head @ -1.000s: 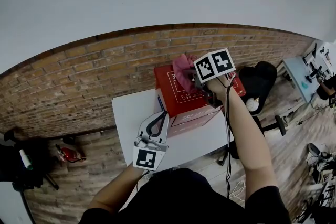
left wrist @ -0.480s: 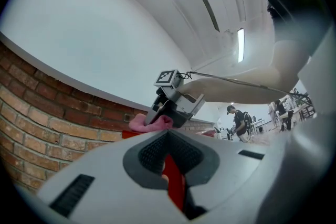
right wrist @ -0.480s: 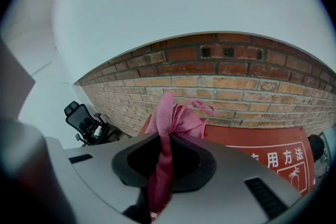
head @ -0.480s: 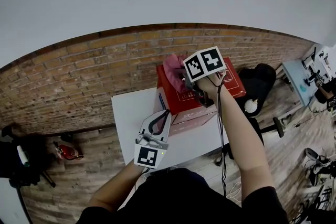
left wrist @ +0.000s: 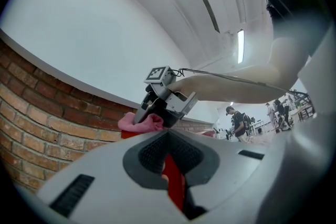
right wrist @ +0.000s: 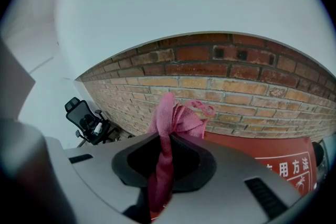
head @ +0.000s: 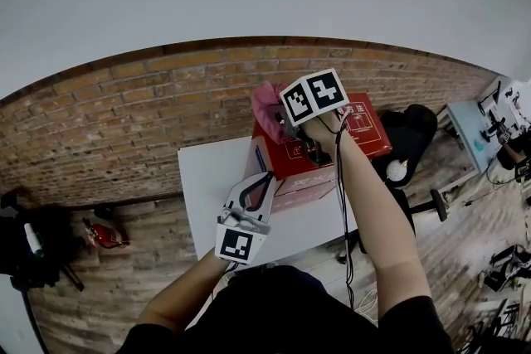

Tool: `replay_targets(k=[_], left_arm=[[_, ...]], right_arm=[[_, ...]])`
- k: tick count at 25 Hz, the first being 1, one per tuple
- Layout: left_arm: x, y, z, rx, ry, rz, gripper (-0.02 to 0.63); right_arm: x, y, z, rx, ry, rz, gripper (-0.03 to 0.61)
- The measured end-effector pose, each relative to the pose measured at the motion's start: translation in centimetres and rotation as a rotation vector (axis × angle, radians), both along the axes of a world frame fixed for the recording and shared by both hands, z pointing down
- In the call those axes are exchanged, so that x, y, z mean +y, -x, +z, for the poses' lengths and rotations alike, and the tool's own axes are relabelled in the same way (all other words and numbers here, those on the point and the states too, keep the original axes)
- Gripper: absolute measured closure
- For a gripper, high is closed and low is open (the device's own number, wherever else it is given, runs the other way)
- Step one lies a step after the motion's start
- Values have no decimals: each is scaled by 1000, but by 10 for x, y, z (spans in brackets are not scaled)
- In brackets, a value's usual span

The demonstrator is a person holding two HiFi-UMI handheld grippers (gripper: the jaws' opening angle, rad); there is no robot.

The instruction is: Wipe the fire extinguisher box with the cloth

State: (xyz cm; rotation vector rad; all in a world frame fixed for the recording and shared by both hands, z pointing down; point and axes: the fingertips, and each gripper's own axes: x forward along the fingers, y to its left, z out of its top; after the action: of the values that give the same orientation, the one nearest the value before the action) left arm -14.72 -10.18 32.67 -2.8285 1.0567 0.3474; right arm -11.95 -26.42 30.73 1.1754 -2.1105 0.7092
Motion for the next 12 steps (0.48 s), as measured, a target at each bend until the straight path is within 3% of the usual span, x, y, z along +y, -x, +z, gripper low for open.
replay_targets(k=[12], left_arm=[[-8, 3, -1, 13, 22, -22, 586]], right_arm=[[9, 6, -1, 26, -15, -27, 514]])
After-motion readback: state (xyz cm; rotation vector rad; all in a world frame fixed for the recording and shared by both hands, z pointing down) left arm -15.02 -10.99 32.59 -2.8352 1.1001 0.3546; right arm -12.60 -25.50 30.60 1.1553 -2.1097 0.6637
